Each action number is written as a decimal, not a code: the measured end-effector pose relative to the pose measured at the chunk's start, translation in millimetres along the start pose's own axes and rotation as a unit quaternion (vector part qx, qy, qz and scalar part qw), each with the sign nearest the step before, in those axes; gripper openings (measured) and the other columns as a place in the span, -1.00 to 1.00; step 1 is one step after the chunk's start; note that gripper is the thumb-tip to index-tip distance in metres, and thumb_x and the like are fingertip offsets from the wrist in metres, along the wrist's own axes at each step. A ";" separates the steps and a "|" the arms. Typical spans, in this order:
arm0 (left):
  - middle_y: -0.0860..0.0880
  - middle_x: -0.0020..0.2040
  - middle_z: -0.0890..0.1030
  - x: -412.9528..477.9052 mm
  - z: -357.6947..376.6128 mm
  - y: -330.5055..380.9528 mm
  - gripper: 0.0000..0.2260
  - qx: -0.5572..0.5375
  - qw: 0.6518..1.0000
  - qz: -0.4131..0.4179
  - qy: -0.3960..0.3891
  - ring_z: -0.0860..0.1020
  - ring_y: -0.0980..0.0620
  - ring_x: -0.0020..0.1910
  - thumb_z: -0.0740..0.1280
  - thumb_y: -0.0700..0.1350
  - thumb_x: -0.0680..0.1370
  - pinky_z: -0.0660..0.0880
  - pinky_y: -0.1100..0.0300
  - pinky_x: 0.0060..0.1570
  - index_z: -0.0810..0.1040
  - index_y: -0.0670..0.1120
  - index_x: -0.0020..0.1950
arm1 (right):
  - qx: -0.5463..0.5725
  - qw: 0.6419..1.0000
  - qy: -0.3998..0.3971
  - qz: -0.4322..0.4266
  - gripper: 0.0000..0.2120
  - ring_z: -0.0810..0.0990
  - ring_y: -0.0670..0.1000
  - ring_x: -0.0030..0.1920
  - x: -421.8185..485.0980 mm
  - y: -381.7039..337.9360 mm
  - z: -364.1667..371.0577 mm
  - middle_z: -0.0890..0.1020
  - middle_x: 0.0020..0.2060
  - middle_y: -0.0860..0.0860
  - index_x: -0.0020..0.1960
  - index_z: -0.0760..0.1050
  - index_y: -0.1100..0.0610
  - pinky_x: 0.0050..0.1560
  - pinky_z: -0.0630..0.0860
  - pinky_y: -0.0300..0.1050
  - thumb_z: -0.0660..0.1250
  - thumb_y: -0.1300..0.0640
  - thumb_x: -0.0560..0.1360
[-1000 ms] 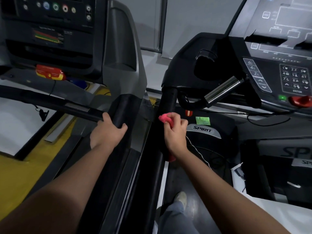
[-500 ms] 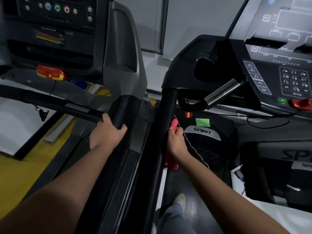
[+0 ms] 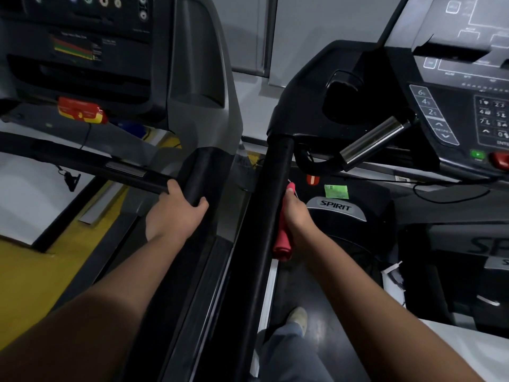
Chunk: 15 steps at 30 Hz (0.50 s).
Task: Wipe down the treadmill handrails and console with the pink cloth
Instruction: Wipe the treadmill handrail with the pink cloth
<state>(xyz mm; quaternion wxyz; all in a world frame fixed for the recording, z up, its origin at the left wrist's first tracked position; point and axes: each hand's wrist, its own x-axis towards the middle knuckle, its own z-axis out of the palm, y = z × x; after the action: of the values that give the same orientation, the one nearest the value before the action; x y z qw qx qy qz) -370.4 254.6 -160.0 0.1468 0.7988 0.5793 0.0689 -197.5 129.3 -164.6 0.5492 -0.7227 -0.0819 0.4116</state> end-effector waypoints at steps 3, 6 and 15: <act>-0.20 0.02 0.50 0.2 -1.0 1.8 -0.50 -0.001 1.000 -0.001 0.001 0.51 -0.17 -0.19 0.21 0.19 0.53 0.40 0.08 -0.36 0.24 -0.14 0.27 | 0.117 0.992 -0.016 0.050 -0.62 0.58 0.01 -0.27 15.7 6.7 -2.3 0.59 -0.28 0.09 -0.12 0.49 0.14 -0.30 0.53 -0.21 0.04 -0.06 0.65; -0.18 -0.01 0.50 0.1 -1.3 2.8 -0.51 -0.002 1.000 -0.004 0.001 0.50 -0.14 -0.23 0.21 0.19 0.52 0.39 0.09 -0.38 0.24 -0.12 0.26 | 0.189 0.973 -0.034 0.129 -0.62 0.61 0.03 -0.41 32.1 12.9 -2.4 0.61 -0.41 0.10 -0.16 0.51 0.18 -0.35 0.56 -0.20 0.09 -0.03 0.63; -0.13 -0.02 0.47 3.1 0.0 2.9 -0.46 0.009 1.000 -0.025 0.006 0.49 -0.09 -0.26 0.22 0.23 0.51 0.39 0.14 -0.42 0.21 -0.08 0.32 | 0.322 0.909 -0.246 0.101 -0.82 0.66 0.07 -0.22 44.3 41.3 31.9 0.65 -0.29 0.10 -0.21 0.60 0.20 -0.12 0.60 -0.08 0.37 0.08 0.44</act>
<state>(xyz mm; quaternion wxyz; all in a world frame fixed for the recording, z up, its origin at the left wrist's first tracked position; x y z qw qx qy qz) -366.8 256.7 -159.2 0.1374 0.7852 0.6003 0.0651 -204.5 161.9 -224.4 0.6701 -0.3868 -0.0034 0.6335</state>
